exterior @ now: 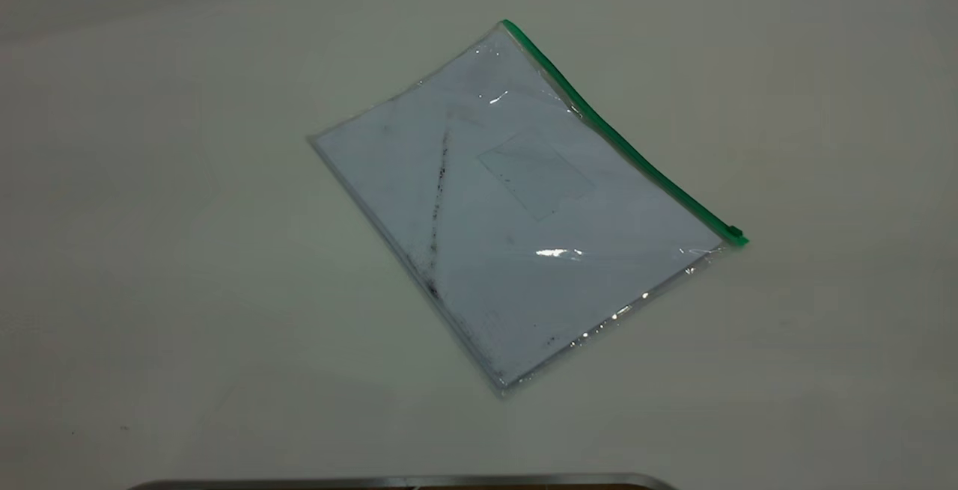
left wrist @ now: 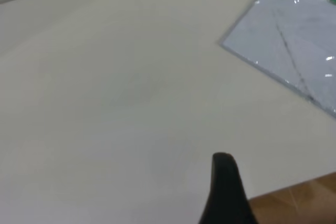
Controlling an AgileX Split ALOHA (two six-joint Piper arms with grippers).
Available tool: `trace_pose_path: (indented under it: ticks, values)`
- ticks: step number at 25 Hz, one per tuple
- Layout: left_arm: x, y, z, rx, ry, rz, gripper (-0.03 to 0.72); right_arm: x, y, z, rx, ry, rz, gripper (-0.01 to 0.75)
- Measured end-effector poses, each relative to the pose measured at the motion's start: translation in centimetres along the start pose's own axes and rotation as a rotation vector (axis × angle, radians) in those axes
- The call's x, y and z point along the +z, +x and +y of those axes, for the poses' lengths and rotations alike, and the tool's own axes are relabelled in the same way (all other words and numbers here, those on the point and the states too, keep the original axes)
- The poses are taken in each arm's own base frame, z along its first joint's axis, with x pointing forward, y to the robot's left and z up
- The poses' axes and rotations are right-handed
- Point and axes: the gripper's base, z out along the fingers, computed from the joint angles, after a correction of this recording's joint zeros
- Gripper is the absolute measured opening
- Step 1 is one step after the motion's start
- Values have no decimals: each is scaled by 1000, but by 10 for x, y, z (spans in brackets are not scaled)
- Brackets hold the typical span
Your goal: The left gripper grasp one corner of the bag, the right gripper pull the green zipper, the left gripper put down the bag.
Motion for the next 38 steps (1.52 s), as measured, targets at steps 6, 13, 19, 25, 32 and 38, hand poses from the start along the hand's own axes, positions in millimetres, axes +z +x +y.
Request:
trace_pose_path:
  ticks: [6,13,19,25,32,38]
  values:
    - [12,33,-4,-6,18,28,588,5,2,-1,12,3,4,557]
    - [47,69,-9,-37,37,161,588,5,2,-1,16,8,4,557]
    - [72,93,-12,-46,41,267,588,5,2,-1,15,9,4,557]
    - [82,100,-13,-45,42,282,588,5,2,-1,15,9,4,557]
    - [82,99,-13,-46,42,274,588,5,2,-1,16,9,4,557]
    - [77,102,-12,-79,17,233,588,5,2,-1,17,9,4,557]
